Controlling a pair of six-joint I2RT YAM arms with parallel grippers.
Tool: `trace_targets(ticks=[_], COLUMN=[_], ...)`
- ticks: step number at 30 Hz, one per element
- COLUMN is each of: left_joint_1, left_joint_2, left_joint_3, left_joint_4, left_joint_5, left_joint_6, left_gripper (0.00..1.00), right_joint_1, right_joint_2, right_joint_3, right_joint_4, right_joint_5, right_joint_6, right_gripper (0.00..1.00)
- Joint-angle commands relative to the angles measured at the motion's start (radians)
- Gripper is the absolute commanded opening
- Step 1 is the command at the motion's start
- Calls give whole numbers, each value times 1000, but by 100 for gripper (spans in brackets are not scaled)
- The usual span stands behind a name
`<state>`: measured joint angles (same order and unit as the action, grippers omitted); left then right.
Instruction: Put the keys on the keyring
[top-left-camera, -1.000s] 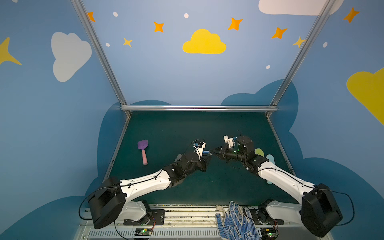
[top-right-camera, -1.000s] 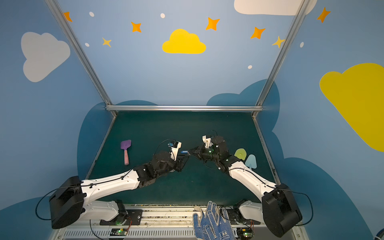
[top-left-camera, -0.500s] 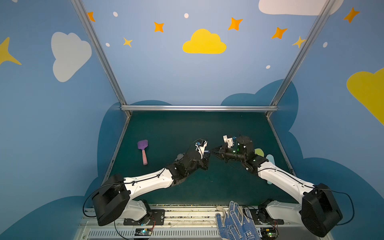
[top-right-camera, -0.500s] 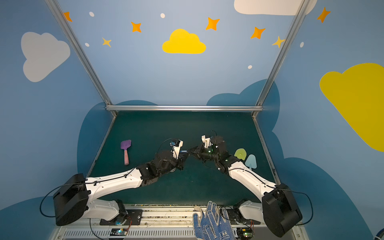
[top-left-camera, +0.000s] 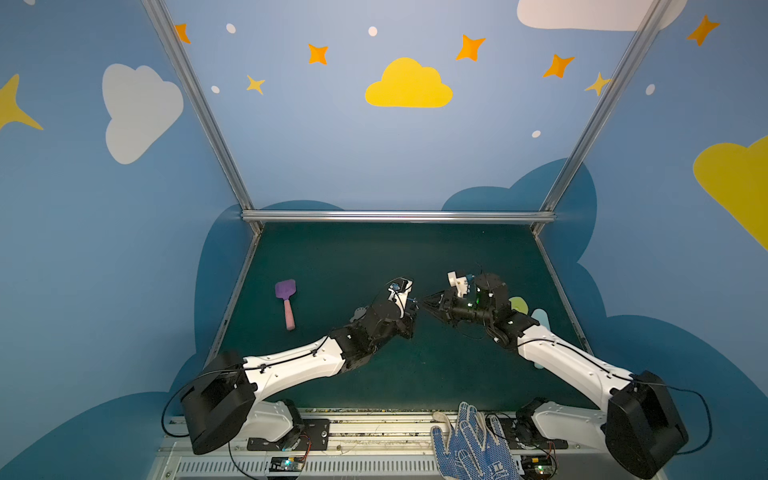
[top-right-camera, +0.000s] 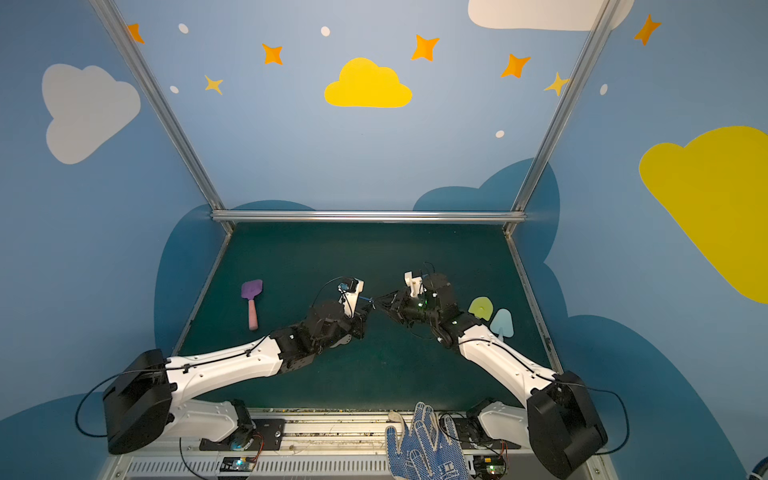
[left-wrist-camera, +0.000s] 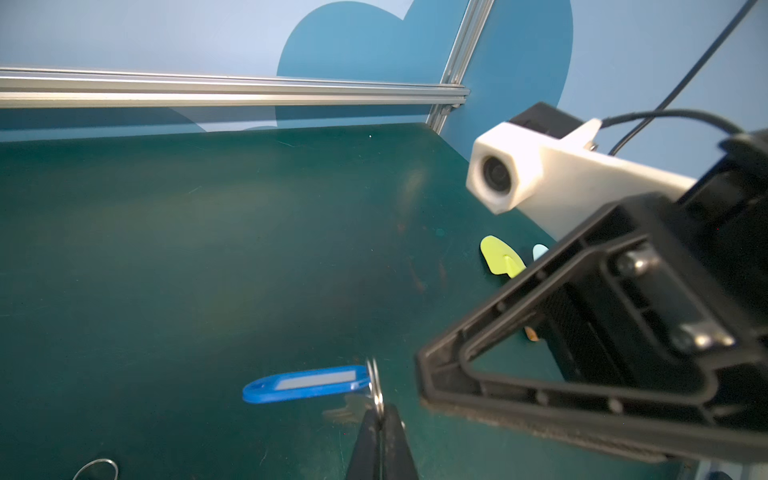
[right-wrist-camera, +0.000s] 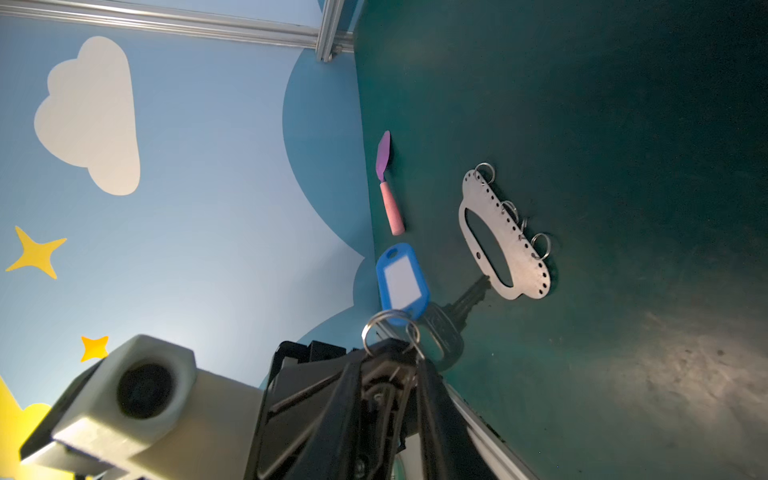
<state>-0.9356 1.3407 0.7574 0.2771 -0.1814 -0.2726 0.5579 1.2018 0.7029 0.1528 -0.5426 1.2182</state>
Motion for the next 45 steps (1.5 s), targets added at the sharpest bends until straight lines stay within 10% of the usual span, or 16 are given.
trace_targets(ticks=[1, 13, 31, 45], left_joint_1=[43, 190, 192, 192], left_joint_2=[-32, -144, -166, -161], left_joint_3=[31, -50, -106, -105], left_joint_4=[-39, 85, 229, 210], left_joint_5=[84, 501, 546, 553], left_joint_6=[9, -63, -112, -129], left_gripper=[4, 4, 4, 8], right_joint_1=[-36, -114, -14, 2], right_joint_2=[-52, 2, 44, 2], right_joint_3=[19, -70, -34, -34], right_joint_4=[-80, 260, 483, 469], right_joint_5=[21, -211, -273, -261], right_joint_6=[-107, -239, -214, -254], right_gripper=[29, 24, 27, 2])
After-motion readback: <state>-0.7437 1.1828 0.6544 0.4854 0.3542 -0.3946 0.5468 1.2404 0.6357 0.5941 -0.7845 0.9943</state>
